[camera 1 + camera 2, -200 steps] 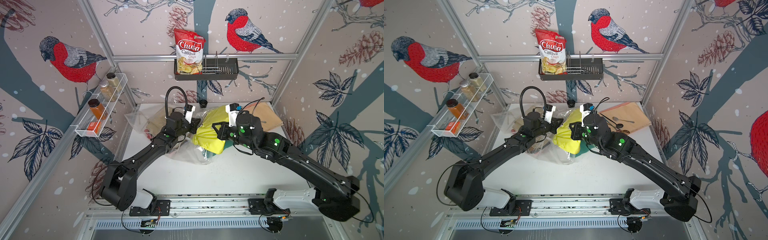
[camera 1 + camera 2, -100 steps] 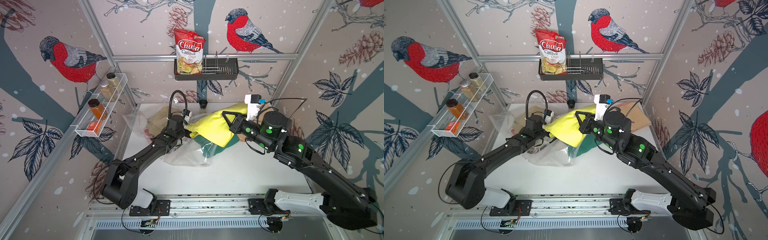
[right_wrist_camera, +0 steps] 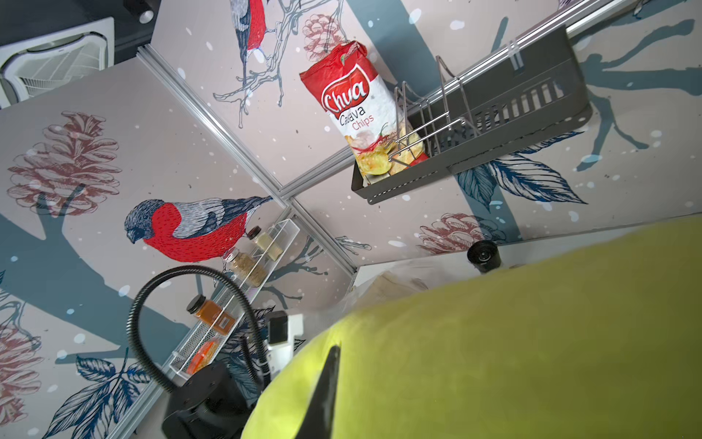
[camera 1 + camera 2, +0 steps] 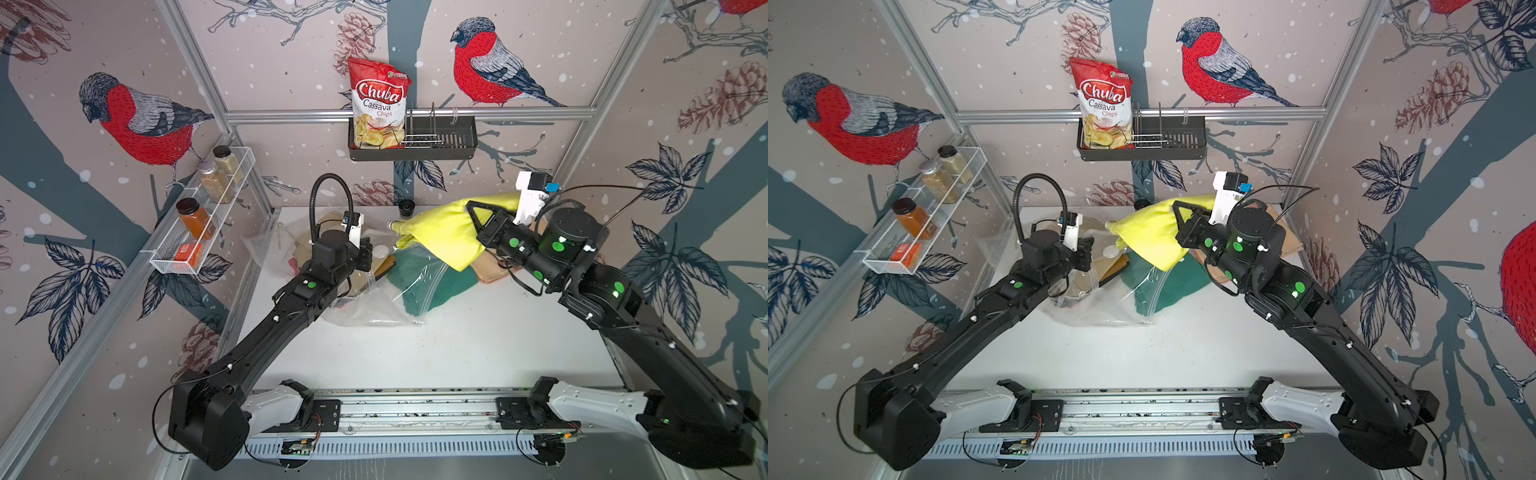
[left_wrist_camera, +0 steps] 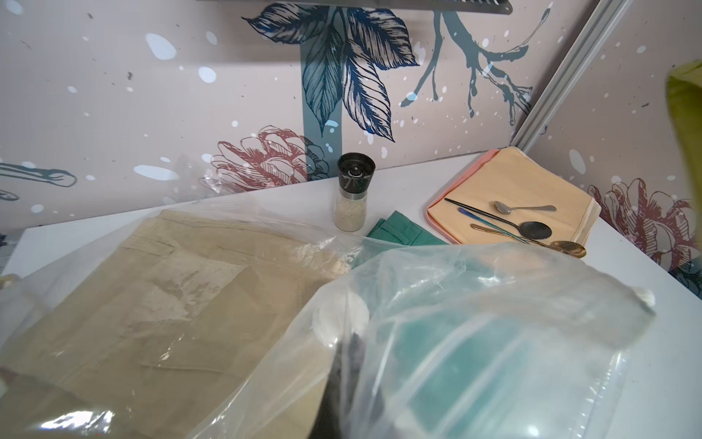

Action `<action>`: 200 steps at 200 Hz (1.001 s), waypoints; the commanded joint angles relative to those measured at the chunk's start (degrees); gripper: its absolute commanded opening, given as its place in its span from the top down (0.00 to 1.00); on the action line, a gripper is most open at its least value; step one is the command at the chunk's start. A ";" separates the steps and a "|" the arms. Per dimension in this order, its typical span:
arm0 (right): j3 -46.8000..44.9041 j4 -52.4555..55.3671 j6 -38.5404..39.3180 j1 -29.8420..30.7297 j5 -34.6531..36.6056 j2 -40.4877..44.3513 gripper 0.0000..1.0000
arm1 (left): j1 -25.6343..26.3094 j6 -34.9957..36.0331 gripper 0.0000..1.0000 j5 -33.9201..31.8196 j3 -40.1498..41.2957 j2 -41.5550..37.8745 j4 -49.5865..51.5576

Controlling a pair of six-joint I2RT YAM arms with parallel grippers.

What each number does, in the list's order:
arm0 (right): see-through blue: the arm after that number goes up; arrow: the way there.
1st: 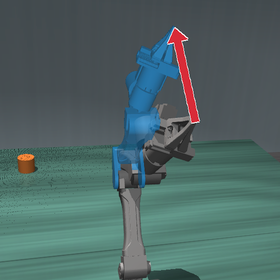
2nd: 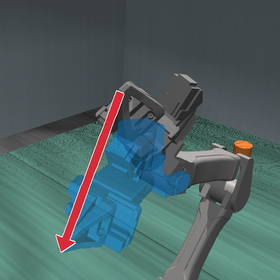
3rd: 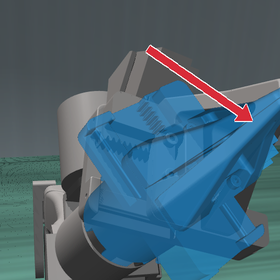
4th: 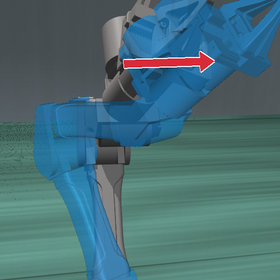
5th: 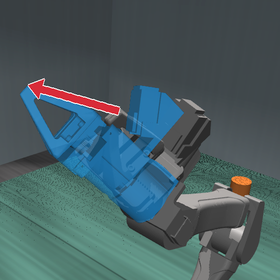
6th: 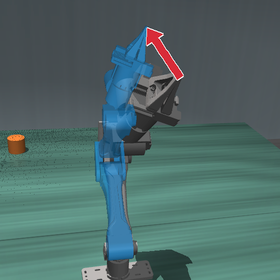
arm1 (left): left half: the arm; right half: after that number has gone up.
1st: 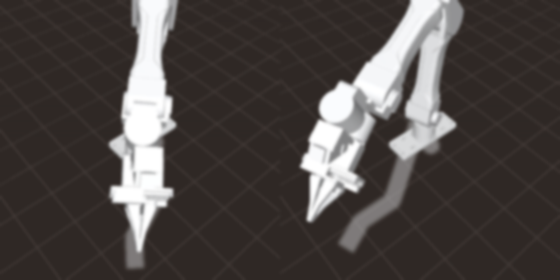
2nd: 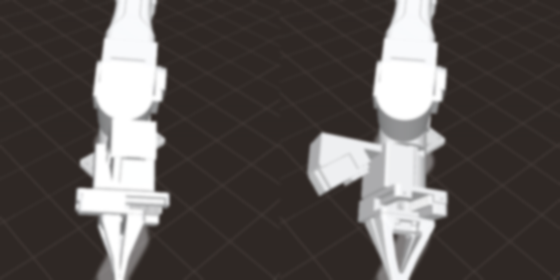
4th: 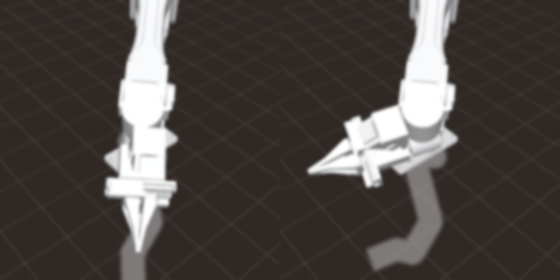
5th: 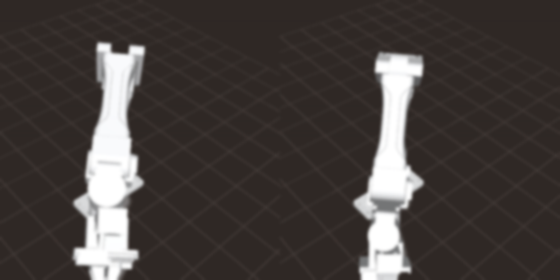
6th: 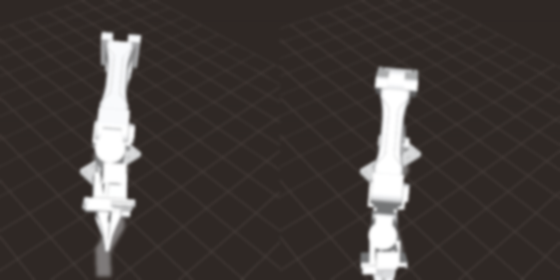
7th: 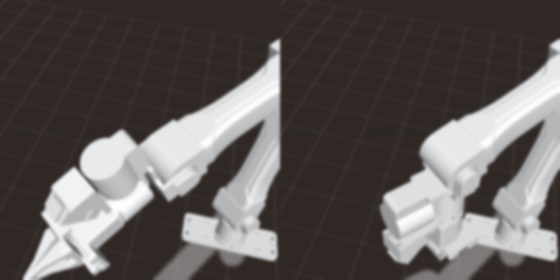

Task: Take the trousers out of the vacuum bag
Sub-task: Place the trousers at the center of the board.

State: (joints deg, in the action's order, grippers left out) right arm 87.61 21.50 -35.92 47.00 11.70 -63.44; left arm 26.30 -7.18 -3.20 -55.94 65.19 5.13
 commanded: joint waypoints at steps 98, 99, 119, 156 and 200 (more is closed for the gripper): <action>-2.86 -14.20 -0.47 -10.90 -10.15 -5.87 1.00 | -0.25 1.84 1.00 -8.33 -13.95 -14.85 16.84; -3.01 -14.33 -0.47 -10.94 -10.18 -5.93 1.00 | -0.27 1.92 1.00 -8.32 -14.25 -14.79 17.06; -5.48 -17.08 -1.62 -11.87 -11.56 -7.08 1.00 | -0.22 3.32 1.00 -8.22 -19.20 -14.63 19.74; -7.75 -20.49 -2.13 -12.95 -12.41 -10.85 1.00 | -0.21 5.66 1.00 -10.52 -24.41 -14.70 23.35; -9.50 -24.86 -2.15 -13.76 -12.41 -16.59 1.00 | -0.20 6.20 1.00 -13.40 -24.65 -16.52 25.19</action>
State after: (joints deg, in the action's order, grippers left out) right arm 78.70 8.60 -37.82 33.63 -0.51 -78.19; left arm 26.11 -2.22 -13.56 -79.53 49.93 36.29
